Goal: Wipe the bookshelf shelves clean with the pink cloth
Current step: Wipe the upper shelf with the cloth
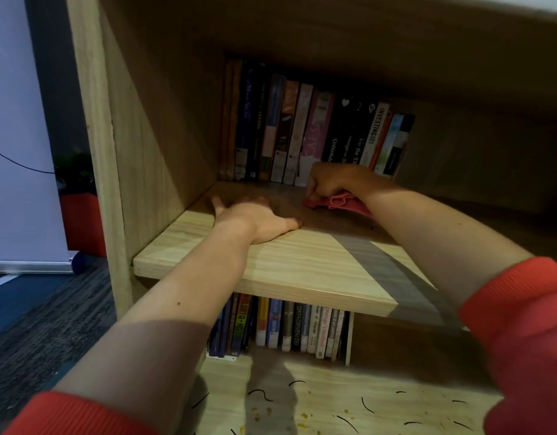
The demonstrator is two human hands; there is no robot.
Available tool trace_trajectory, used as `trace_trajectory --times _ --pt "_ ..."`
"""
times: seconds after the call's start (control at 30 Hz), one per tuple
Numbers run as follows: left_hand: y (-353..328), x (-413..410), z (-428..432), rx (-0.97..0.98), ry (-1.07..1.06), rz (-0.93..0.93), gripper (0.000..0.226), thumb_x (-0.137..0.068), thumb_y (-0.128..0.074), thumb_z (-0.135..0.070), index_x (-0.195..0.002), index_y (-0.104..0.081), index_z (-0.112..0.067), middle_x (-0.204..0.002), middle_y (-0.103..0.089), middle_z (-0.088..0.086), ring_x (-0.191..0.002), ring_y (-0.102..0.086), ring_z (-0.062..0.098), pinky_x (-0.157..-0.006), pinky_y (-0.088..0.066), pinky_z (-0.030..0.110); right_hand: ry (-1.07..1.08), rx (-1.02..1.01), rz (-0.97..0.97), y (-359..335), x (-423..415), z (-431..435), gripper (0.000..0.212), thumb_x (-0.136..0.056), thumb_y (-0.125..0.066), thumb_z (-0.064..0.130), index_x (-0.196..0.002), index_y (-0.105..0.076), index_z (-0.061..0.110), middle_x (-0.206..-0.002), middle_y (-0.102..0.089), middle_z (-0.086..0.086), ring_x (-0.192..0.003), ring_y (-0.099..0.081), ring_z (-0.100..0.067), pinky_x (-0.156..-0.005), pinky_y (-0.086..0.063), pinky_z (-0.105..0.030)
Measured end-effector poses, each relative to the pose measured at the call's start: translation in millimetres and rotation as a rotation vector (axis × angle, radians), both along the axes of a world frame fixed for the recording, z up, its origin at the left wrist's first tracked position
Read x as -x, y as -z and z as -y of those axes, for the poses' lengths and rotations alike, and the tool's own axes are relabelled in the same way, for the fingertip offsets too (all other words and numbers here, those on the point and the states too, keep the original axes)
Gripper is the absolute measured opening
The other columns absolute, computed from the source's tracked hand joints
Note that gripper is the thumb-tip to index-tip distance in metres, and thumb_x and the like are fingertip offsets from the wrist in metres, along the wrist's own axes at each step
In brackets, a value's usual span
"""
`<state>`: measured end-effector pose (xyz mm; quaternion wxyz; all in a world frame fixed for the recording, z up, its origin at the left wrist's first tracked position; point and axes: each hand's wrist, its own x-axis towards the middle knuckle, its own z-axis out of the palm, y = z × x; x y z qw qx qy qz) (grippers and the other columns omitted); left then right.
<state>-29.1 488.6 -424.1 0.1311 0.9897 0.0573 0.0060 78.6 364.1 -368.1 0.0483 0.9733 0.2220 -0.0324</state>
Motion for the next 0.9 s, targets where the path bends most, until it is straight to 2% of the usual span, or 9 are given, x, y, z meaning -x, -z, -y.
trace_trajectory --times 0.1,0.17,0.33,0.4,0.47,0.57,0.73,0.83,0.9 --pt "0.2 -0.5 0.0 0.008 -0.011 -0.005 0.082 -0.083 -0.032 -0.075 -0.146 -0.029 -0.022 -0.154 -0.026 0.003 -0.142 -0.02 0.026 -0.11 0.01 0.058 -0.026 -0.03 0.021 5.5 -7.1 -7.0 0.029 -0.088 -0.061 0.013 -0.115 -0.065 0.006 -0.119 -0.063 -0.009 -0.106 -0.059 -0.023 -0.096 -0.047 -0.037" --pt "0.3 0.2 0.1 0.012 -0.011 -0.003 0.082 -0.083 -0.033 -0.074 -0.146 -0.029 -0.022 -0.154 -0.026 0.002 -0.142 -0.02 0.025 -0.11 0.01 0.057 -0.04 -0.043 -0.012 2.2 -6.1 -6.3 0.029 -0.088 -0.061 0.011 -0.117 -0.065 0.007 -0.121 -0.062 -0.005 -0.109 -0.058 -0.022 -0.096 -0.046 -0.031" --pt "-0.7 0.8 0.6 0.013 -0.013 -0.013 0.081 -0.083 -0.033 -0.074 -0.146 -0.029 -0.022 -0.154 -0.026 0.003 -0.142 -0.019 0.026 -0.11 0.01 0.057 -0.005 0.06 -0.177 -16.9 2.0 8.2 0.034 -0.089 -0.062 0.012 -0.123 -0.061 0.009 -0.124 -0.06 -0.004 -0.097 -0.053 -0.013 -0.059 -0.043 -0.007" --pt "-0.7 0.6 1.2 0.006 -0.006 -0.012 0.081 -0.084 -0.033 -0.074 -0.146 -0.029 -0.023 -0.154 -0.026 0.003 -0.142 -0.019 0.026 -0.11 0.01 0.057 0.001 0.06 -0.122 -13.1 0.1 10.0 0.033 -0.088 -0.063 0.013 -0.121 -0.062 0.01 -0.122 -0.061 -0.003 -0.101 -0.056 -0.016 -0.065 -0.045 -0.01" --pt "-1.0 0.8 1.3 0.004 -0.006 -0.011 0.081 -0.084 -0.032 -0.074 -0.146 -0.028 -0.023 -0.154 -0.026 0.003 -0.142 -0.019 0.026 -0.11 0.01 0.057 0.021 0.001 -0.044 -5.6 -4.3 10.1 0.031 -0.086 -0.064 0.013 -0.117 -0.065 0.01 -0.122 -0.062 -0.004 -0.105 -0.058 -0.02 -0.083 -0.051 -0.025" --pt "-0.9 -0.3 0.3 -0.001 -0.011 -0.018 0.081 -0.084 -0.031 -0.073 -0.147 -0.028 -0.022 -0.154 -0.024 0.004 -0.143 -0.018 0.027 -0.11 0.011 0.057 0.053 -0.024 -0.066 -3.8 -3.2 9.7 0.032 -0.086 -0.064 0.015 -0.117 -0.065 0.01 -0.122 -0.061 -0.005 -0.111 -0.057 -0.022 -0.099 -0.045 -0.033" --pt "0.8 -2.9 -1.0 0.0 -0.011 -0.015 0.081 -0.083 -0.032 -0.074 -0.147 -0.027 -0.024 -0.154 -0.025 0.003 -0.142 -0.019 0.027 -0.11 0.01 0.058 0.084 0.094 -0.129 -12.9 -3.2 7.3 0.036 -0.086 -0.065 0.017 -0.12 -0.062 0.008 -0.123 -0.06 -0.006 -0.112 -0.057 -0.026 -0.098 -0.046 -0.037" --pt "1.9 -3.1 -1.2 -0.001 0.0 -0.009 0.081 -0.082 -0.032 -0.075 -0.147 -0.027 -0.026 -0.154 -0.025 0.003 -0.142 -0.02 0.026 -0.11 0.009 0.059 0.088 -0.033 0.009 3.4 -7.1 7.4 0.034 -0.083 -0.066 0.015 -0.115 -0.063 0.003 -0.117 -0.063 -0.011 -0.105 -0.06 -0.027 -0.092 -0.05 -0.039" --pt "2.0 -3.4 -1.9 0.003 0.0 -0.005 0.08 -0.083 -0.032 -0.075 -0.146 -0.028 -0.026 -0.154 -0.026 0.003 -0.142 -0.02 0.026 -0.11 0.009 0.058 0.092 -0.075 -0.004 3.7 -5.0 12.1 0.032 -0.084 -0.065 0.014 -0.114 -0.065 0.004 -0.116 -0.064 -0.008 -0.106 -0.06 -0.026 -0.094 -0.049 -0.037"
